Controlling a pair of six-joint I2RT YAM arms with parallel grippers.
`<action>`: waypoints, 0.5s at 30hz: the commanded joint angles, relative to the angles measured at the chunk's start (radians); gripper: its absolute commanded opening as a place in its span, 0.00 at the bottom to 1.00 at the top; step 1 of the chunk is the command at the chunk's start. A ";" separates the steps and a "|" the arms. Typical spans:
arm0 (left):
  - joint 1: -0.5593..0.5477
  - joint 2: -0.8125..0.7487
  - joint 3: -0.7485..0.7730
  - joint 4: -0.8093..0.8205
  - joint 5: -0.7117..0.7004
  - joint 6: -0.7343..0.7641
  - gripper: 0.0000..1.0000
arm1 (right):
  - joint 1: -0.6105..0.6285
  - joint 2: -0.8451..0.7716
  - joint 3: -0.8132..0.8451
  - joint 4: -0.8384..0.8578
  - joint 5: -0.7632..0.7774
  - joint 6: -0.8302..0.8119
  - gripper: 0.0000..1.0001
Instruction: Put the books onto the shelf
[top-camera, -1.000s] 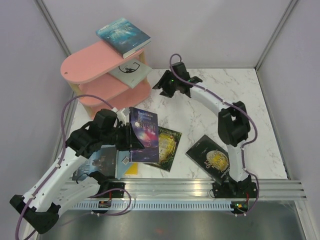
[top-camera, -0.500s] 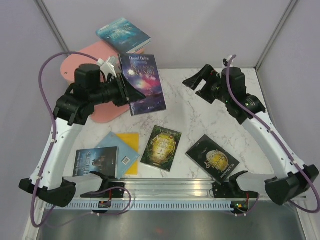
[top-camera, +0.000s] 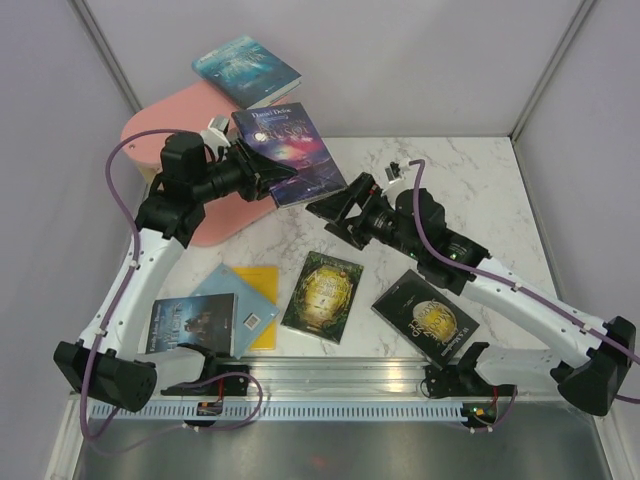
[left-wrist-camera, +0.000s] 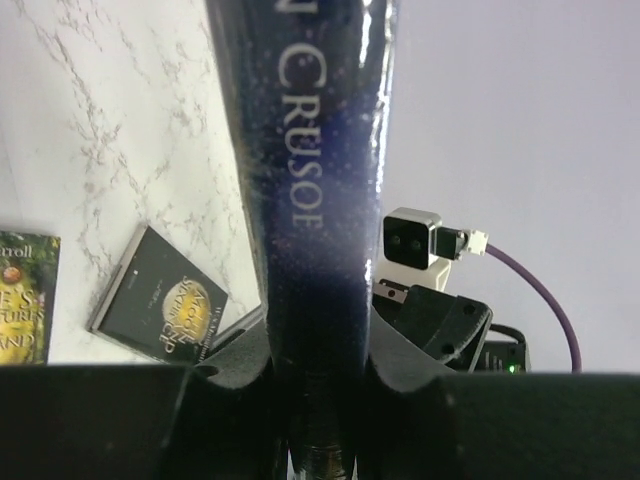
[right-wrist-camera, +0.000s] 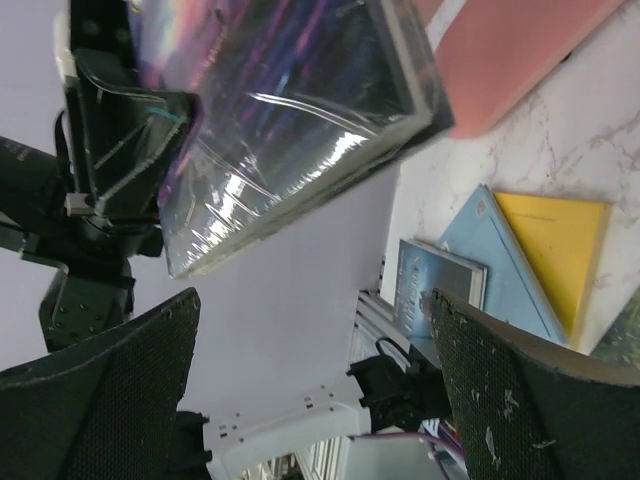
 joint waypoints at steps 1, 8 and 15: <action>-0.002 -0.086 0.007 0.269 0.017 -0.144 0.02 | 0.042 0.012 0.072 0.162 0.142 0.033 0.98; 0.001 -0.151 -0.099 0.355 -0.020 -0.251 0.02 | 0.067 0.043 0.109 0.168 0.223 0.045 0.98; 0.000 -0.210 -0.208 0.433 -0.054 -0.358 0.02 | 0.090 0.110 0.161 0.192 0.303 0.083 0.90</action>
